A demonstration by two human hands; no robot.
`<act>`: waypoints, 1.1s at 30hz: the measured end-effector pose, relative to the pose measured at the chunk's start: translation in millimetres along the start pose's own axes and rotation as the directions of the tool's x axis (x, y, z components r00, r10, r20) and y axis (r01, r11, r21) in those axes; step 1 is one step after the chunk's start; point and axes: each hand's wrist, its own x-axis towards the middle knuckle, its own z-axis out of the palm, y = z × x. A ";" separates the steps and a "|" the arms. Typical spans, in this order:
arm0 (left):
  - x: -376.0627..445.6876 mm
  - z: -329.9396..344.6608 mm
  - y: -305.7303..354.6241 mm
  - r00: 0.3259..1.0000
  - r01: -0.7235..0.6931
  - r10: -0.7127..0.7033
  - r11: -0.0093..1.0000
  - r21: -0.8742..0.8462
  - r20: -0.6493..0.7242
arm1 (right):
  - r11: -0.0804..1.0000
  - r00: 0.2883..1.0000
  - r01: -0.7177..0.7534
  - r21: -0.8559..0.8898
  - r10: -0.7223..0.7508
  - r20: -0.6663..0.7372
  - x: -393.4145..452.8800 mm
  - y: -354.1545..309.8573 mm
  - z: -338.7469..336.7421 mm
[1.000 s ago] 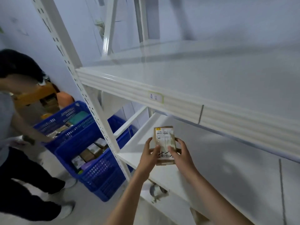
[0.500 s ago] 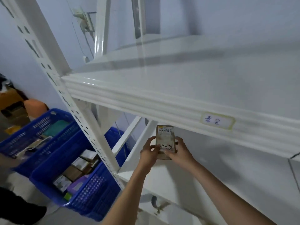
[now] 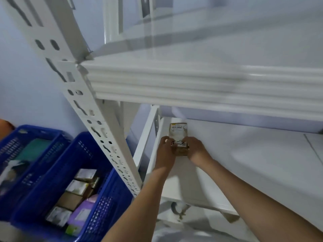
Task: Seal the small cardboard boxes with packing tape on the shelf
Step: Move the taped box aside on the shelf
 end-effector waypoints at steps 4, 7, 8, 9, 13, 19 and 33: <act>11.0 3.4 -12.3 0.997 -0.031 0.021 0.990 0.138 0.073 | 0.999 0.997 -0.043 -0.022 0.041 -0.070 13.9 -7.3 9.9; 23.9 -1.3 -16.0 0.991 -0.028 -0.002 0.974 0.225 0.132 | 0.992 0.999 -0.042 -0.118 0.039 -0.028 22.8 -14.8 16.3; 28.8 -2.2 -17.2 0.989 -0.025 -0.014 0.966 0.256 0.150 | 0.988 1.000 -0.022 -0.153 0.019 -0.020 26.8 -17.5 18.9; 33.1 -2.9 -17.5 0.987 -0.024 -0.023 0.958 0.287 0.159 | 0.984 1.000 -0.004 -0.180 0.002 -0.010 30.5 -20.8 21.1; 49.8 -6.0 -19.4 0.992 -0.026 -0.021 0.928 0.372 0.122 | 0.979 0.999 0.003 -0.205 0.007 0.046 50.6 -28.5 26.5; 62.5 -1.7 -25.3 0.996 -0.025 -0.008 0.939 0.342 0.093 | 0.978 0.994 -0.049 -0.201 0.067 0.082 74.2 -34.5 31.8; 67.6 -5.0 -7.3 0.980 0.064 -0.125 0.937 0.343 0.158 | 0.992 0.986 -0.105 -0.071 0.113 0.120 80.0 -21.2 -1.8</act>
